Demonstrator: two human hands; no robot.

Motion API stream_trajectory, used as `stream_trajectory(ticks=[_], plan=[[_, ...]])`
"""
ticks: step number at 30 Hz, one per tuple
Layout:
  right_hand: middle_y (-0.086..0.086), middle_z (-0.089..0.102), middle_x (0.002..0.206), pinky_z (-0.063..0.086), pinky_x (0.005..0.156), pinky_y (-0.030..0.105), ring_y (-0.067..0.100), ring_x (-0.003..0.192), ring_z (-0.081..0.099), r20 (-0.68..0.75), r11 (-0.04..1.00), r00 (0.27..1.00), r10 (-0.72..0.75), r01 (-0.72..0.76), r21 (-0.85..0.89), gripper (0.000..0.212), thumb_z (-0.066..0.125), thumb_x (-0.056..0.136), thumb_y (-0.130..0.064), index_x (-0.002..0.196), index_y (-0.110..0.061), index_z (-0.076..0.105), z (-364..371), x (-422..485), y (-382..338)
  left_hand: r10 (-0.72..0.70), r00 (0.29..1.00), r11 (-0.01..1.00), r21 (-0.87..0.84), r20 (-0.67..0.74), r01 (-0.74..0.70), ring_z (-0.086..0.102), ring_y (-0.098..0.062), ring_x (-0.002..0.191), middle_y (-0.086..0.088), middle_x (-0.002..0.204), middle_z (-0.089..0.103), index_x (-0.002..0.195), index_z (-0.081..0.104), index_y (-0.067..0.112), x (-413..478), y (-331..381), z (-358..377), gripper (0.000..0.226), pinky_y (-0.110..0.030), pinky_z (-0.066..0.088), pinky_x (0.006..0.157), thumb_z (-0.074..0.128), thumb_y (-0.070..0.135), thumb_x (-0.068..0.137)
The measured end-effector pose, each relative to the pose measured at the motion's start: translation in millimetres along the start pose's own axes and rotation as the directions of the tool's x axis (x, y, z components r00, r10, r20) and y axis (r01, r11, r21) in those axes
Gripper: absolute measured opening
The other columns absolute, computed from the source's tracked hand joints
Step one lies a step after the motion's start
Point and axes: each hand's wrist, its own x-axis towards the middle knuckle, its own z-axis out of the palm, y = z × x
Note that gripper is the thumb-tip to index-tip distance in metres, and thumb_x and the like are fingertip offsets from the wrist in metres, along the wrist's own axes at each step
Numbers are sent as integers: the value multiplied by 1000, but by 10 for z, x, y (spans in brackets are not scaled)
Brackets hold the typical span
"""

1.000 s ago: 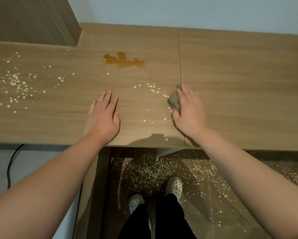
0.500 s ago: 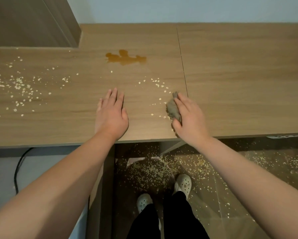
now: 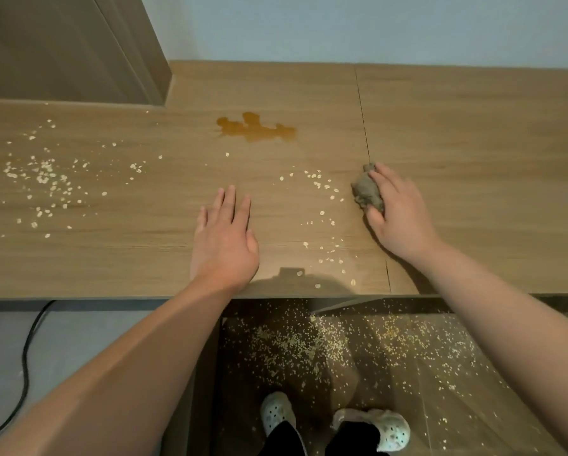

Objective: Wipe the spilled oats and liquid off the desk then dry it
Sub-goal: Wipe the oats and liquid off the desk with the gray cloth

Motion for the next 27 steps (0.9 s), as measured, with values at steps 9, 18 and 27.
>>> stream_trajectory(ticks=[9,18,27], plan=[[10,33,156,19,121,38,29,143,30,18,993,998,-65,63,96,61,54,92,-18,149,-8,37,103,1053,-207,-13,1000,1000,21,26,13,-10,-16,150,-1,163,-7,155,3,22,17,7,3,61,-38,-6,120,30,28,101],[5,40,152,26,118,41,20,140,36,203,899,885,-419,372,231,63,63,84,-10,144,-12,45,137,97,-354,-20,998,999,30,65,18,-10,-16,150,-2,163,-7,155,2,22,25,20,-26,61,-41,-3,122,29,29,101],[7,52,141,35,105,39,17,122,45,173,776,759,-627,591,220,67,62,76,-19,141,-9,48,309,-781,-506,-7,1000,999,36,25,6,-5,-17,151,-4,164,0,156,10,19,4,12,-14,59,-40,-1,123,30,28,101]])
